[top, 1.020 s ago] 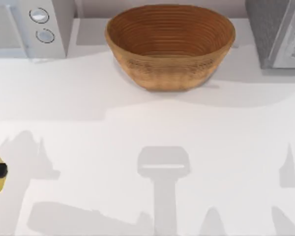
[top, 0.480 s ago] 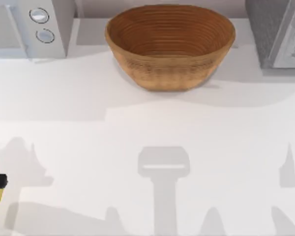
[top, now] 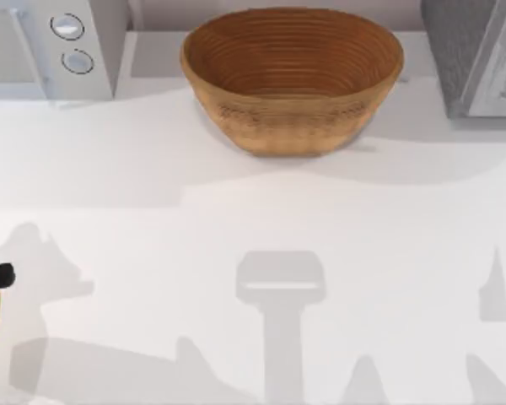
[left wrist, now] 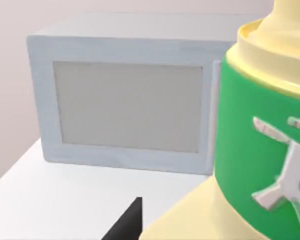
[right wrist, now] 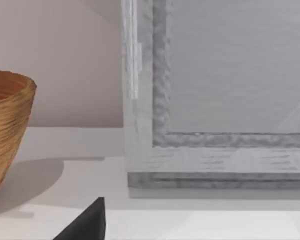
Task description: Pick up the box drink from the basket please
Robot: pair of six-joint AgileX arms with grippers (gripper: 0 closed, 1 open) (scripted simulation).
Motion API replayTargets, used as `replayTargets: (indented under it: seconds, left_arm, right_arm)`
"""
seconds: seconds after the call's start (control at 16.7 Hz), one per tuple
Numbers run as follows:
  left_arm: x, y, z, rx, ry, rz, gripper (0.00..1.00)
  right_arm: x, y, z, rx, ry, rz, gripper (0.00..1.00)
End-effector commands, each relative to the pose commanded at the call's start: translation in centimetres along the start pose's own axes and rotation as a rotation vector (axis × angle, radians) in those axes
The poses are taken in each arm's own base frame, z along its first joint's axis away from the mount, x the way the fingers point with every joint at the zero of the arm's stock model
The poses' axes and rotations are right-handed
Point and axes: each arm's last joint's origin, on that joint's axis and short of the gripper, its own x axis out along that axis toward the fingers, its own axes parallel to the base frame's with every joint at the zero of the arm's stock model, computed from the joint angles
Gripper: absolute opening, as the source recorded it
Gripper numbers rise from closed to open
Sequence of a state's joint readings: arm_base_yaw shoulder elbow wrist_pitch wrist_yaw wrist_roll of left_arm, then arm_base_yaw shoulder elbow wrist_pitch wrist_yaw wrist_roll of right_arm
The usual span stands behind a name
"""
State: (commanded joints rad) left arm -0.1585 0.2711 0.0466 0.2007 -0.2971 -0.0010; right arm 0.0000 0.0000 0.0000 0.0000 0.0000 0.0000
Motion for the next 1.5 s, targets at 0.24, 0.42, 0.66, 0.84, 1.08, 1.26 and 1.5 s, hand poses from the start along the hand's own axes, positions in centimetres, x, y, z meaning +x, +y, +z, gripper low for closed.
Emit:
replayTargets:
  seconds: [0.24, 0.42, 0.66, 0.84, 1.08, 1.26, 1.5]
  left_arm:
    - [1.0, -0.4, 1.1, -0.006, -0.01, 0.185, 0.0]
    - [1.6, -1.4, 1.5, -0.006, -0.008, 0.259, 0.0]
    - [2.6, -2.9, 1.1, 0.02, 0.023, 0.401, 0.0]
    - [3.0, -3.9, 1.6, 0.002, 0.004, 0.454, 0.0]
    - [3.1, -4.2, 1.8, -0.007, -0.005, 0.456, 0.0]
    - [3.1, -4.1, 1.6, 0.0, 0.001, 0.458, 0.0]
    - [3.8, -4.1, 0.8, 0.011, 0.01, 0.46, 0.0]
  right_arm:
    - [0.0, 0.0, 0.0, 0.0, 0.0, 0.0, 1.0]
    - [0.0, 0.0, 0.0, 0.0, 0.0, 0.0, 1.0]
    - [0.0, 0.0, 0.0, 0.0, 0.0, 0.0, 1.0]
    - [0.0, 0.0, 0.0, 0.0, 0.0, 0.0, 1.0]
    - [0.0, 0.0, 0.0, 0.0, 0.0, 0.0, 1.0]
    - [0.0, 0.0, 0.0, 0.0, 0.0, 0.0, 1.0]
    - [0.0, 0.0, 0.0, 0.0, 0.0, 0.0, 1.0]
